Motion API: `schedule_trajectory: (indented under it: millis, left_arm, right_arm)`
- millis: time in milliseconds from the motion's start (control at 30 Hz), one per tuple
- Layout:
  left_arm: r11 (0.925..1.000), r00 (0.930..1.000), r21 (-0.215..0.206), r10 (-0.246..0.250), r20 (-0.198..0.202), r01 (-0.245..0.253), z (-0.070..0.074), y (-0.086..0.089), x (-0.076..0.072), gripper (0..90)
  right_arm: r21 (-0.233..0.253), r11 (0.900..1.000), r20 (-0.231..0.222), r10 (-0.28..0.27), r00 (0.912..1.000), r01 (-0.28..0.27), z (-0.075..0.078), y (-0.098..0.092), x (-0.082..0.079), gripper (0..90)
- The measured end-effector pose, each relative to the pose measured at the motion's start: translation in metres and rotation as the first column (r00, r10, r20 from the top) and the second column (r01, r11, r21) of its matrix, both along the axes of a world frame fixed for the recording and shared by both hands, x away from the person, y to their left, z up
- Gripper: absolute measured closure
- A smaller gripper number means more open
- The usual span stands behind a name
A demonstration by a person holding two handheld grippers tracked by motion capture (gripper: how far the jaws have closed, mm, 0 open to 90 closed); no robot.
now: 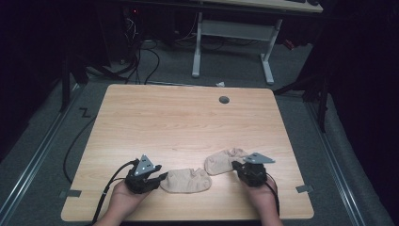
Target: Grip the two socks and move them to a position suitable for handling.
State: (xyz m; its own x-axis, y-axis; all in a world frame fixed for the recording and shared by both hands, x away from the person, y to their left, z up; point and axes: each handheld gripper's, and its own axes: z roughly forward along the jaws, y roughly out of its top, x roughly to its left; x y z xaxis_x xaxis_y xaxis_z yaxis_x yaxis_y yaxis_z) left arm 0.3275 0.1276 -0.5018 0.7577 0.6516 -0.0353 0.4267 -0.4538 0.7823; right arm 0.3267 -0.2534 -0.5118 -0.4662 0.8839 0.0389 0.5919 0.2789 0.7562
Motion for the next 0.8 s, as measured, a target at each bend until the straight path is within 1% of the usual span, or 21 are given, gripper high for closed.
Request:
schedule_trajectory:
  millis: [33,67,133,167,200,367,400,500,567,600,633,700,733,767,800]
  left_arm:
    - [0.9999,1.0000,-0.010,0.000,0.005,0.000,0.002,0.002,-0.001,61.5]
    - [0.9998,0.9999,-0.018,0.004,0.012,-0.004,0.004,0.005,-0.002,62.1]
    - [0.9997,0.9998,-0.018,0.014,0.016,-0.014,0.005,0.009,-0.003,62.1]
    - [0.9997,0.9997,-0.017,0.016,0.018,-0.015,0.005,0.011,-0.003,62.2]
    - [0.9997,0.9996,-0.013,0.021,0.019,-0.021,0.005,0.014,-0.003,62.2]
    - [0.9984,0.9982,-0.009,0.056,0.024,-0.056,0.005,0.026,-0.007,61.5]
    - [0.9984,0.9982,-0.009,0.056,0.024,-0.056,0.005,0.026,-0.007,61.5]
    - [0.9973,0.9967,0.001,0.073,0.035,-0.073,0.005,0.034,-0.013,61.4]
    - [0.9966,0.9961,-0.001,0.082,0.032,-0.082,0.004,0.039,-0.015,61.4]
    - [0.9966,0.9961,-0.001,0.082,0.032,-0.082,0.004,0.039,-0.015,61.4]
    - [0.9957,0.9953,-0.002,0.093,0.027,-0.093,0.003,0.043,-0.015,61.4]
    - [0.9952,0.9950,-0.003,0.097,0.024,-0.097,0.002,0.045,-0.015,61.4]
    - [0.9952,0.9950,-0.003,0.097,0.024,-0.097,0.002,0.045,-0.015,61.5]
    - [0.9951,0.9949,-0.005,0.099,0.021,-0.099,0.002,0.045,-0.015,61.5]
    - [0.9951,0.9949,-0.002,0.099,0.022,-0.099,0.002,0.045,-0.015,61.4]
  right_arm:
    - [-0.018,1.000,-0.008,0.018,0.9998,-0.018,-0.002,0.006,0.002,88.0]
    - [-0.050,0.998,-0.017,0.044,0.9989,-0.045,-0.003,0.019,0.006,88.5]
    - [-0.084,0.996,-0.026,0.041,0.9988,-0.043,-0.006,0.025,0.010,88.8]
    - [-0.102,0.993,-0.046,0.047,0.9979,-0.051,-0.010,0.028,0.014,88.7]
    - [-0.108,0.993,-0.048,0.049,0.9977,-0.054,-0.012,0.030,0.015,88.6]
    - [-0.122,0.991,-0.025,0.051,0.9984,-0.054,-0.013,0.041,0.024,88.2]
    - [-0.114,0.992,-0.024,0.049,0.9985,-0.051,-0.014,0.043,0.027,88.3]
    - [-0.128,0.990,-0.021,0.061,0.9979,-0.063,-0.014,0.053,0.036,88.6]
    - [-0.129,0.988,-0.020,0.084,0.9962,-0.086,-0.014,0.063,0.043,89.3]
    - [-0.129,0.988,-0.020,0.084,0.9962,-0.086,-0.014,0.063,0.043,89.3]
    - [-0.138,0.984,-0.019,0.109,0.9939,-0.110,-0.014,0.074,0.050,89.6]
    - [-0.140,0.980,-0.016,0.140,0.9900,-0.141,-0.014,0.086,0.057,89.7]
    - [-0.140,0.980,-0.016,0.140,0.9900,-0.141,-0.014,0.086,0.057,89.7]
    - [-0.128,0.976,-0.021,0.172,0.9848,-0.174,-0.014,0.098,0.063,89.7]
    - [-0.118,0.976,-0.020,0.184,0.9828,-0.185,-0.015,0.101,0.064,89.7]
